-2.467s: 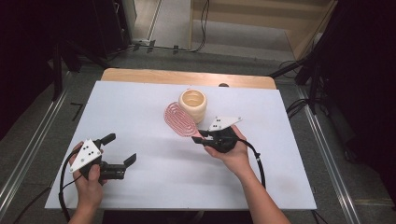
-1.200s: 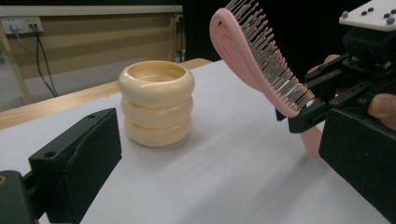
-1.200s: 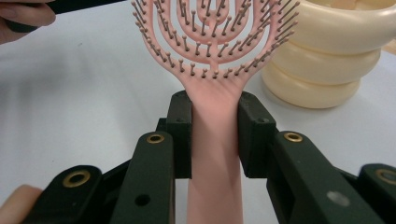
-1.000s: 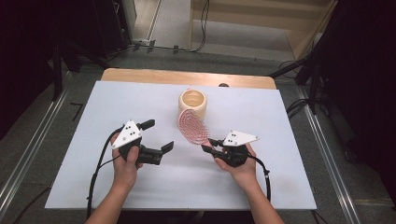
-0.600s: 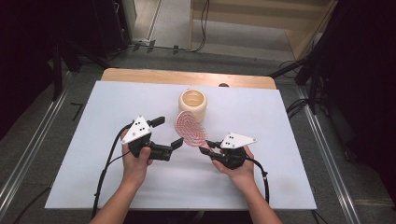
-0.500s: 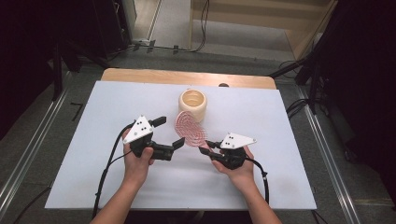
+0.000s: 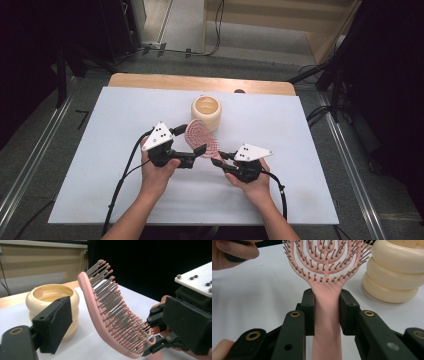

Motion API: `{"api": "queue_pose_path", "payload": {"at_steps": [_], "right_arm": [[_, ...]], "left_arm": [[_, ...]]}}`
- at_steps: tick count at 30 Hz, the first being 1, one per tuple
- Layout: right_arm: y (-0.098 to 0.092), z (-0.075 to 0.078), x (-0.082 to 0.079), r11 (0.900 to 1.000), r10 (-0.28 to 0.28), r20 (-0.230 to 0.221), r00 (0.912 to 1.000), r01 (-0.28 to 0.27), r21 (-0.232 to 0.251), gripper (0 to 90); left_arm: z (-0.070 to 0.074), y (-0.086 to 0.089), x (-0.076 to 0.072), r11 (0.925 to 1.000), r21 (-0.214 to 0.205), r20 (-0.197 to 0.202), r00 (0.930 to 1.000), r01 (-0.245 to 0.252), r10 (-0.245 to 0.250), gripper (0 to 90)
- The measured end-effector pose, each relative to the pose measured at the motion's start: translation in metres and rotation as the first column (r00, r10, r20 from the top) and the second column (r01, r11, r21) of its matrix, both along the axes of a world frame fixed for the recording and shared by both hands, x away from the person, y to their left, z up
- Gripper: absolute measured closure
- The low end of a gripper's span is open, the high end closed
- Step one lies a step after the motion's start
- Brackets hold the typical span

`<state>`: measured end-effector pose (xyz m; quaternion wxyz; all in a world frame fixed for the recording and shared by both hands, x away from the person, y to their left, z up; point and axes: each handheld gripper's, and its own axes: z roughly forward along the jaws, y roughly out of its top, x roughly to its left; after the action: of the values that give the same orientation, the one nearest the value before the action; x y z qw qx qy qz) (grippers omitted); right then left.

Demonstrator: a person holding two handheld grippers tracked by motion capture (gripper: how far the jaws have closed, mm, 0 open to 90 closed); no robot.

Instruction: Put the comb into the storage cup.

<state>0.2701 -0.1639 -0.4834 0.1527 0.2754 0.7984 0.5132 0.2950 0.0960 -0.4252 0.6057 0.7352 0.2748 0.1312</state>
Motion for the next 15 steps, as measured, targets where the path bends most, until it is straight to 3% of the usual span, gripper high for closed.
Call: {"api": "queue_pose_path", "payload": {"at_steps": [15], "right_arm": [[0.002,0.002,-0.002,0.9999,-0.013,0.017,0.9998,0.013,0.011,68.0]], "left_arm": [[-0.004,-0.015,0.001,0.9996,-0.004,-0.062,0.9977,-0.027,0.027,19.4]]}}
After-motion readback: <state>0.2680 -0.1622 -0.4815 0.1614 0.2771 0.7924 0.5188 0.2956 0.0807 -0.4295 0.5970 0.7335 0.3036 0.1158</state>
